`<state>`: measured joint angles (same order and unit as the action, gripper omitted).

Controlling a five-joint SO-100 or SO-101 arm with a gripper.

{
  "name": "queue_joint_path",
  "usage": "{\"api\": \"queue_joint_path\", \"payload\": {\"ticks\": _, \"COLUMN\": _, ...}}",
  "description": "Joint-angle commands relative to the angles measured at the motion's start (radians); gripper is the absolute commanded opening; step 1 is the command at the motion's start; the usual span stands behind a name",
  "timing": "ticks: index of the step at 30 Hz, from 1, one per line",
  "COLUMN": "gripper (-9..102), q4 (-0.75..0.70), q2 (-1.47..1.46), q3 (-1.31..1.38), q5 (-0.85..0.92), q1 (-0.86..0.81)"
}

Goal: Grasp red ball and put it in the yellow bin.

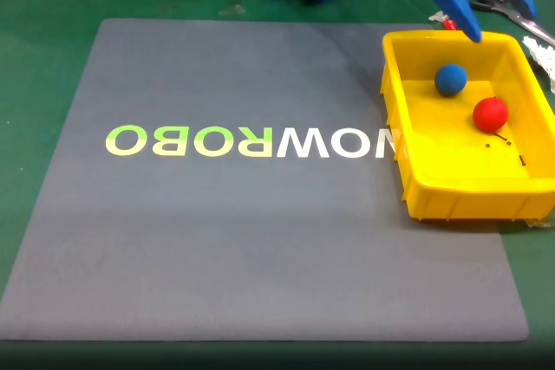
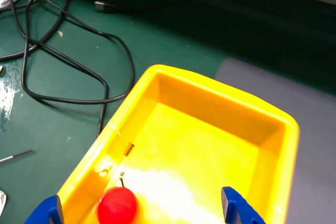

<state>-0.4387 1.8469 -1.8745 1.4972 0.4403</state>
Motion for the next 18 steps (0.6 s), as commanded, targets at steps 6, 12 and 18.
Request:
{"api": "queue_joint_path", "payload": {"ticks": 6, "gripper": 31, "q4": -0.114, "q2": 0.492, "q3": -0.272, "q5": -0.005, "q1": -0.112}}
{"api": "queue_joint_path", "payload": {"ticks": 12, "gripper": 23, "q4": -0.216, "q2": 0.859, "q3": -0.583, "q5": 0.034, "q1": -0.218}}
{"api": "queue_joint_path", "payload": {"ticks": 18, "gripper": 9, "q4": -0.402, "q2": 1.189, "q3": -0.798, "q5": 0.015, "q1": -0.278}}
